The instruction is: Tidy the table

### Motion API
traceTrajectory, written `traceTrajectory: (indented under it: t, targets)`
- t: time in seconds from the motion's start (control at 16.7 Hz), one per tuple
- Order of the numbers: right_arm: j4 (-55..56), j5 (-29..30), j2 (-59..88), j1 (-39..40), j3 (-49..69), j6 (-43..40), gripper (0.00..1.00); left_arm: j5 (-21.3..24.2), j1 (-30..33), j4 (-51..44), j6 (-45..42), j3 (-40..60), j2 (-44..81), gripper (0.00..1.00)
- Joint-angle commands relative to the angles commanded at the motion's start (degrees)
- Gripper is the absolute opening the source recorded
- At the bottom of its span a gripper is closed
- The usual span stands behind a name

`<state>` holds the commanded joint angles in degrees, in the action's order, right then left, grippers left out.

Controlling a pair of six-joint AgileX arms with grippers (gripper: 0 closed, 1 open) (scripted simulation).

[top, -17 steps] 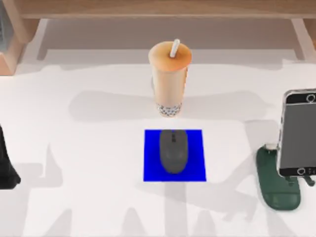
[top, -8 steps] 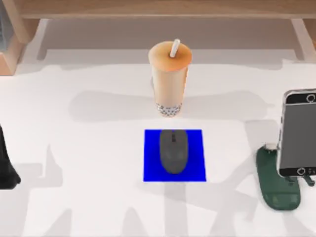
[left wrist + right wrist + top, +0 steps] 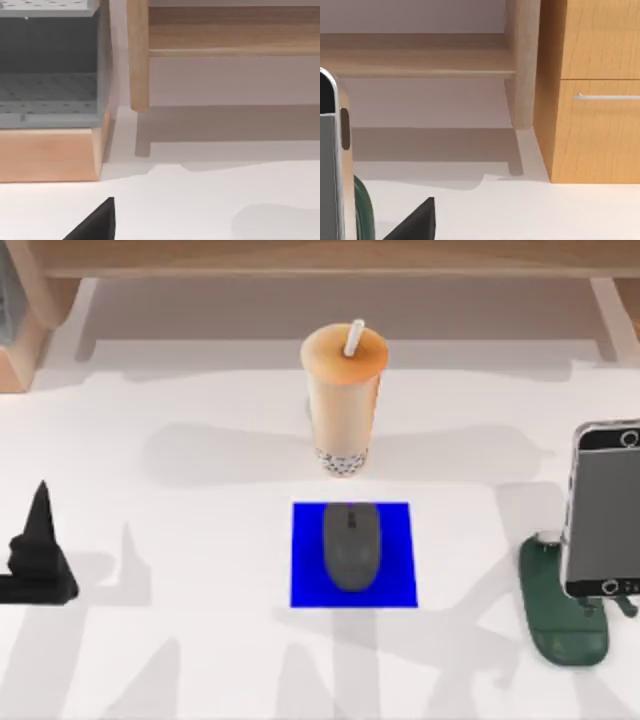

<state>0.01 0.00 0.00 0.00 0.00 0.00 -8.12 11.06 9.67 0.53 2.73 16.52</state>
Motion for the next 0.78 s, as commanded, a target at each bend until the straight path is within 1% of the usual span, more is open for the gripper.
traceTrajectory:
  t: [0.18,0.36,0.6,0.78]
  targets:
    - [0.0,0.0,0.0,0.0,0.0,0.0,1.0,-5.99,8.43,8.04,0.31,3.58,15.58,1.0]
    - [0.0,0.0,0.0,0.0,0.0,0.0,1.0,-12.58,17.14,17.72,0.53,8.88,34.17,1.0]
    - [0.0,0.0,0.0,0.0,0.0,0.0,1.0,-21.25,27.6,31.76,0.58,18.26,60.61,1.0]
    - [0.0,0.0,0.0,0.0,0.0,0.0,1.0,-26.86,33.74,42.2,0.42,26.84,79.11,1.0]
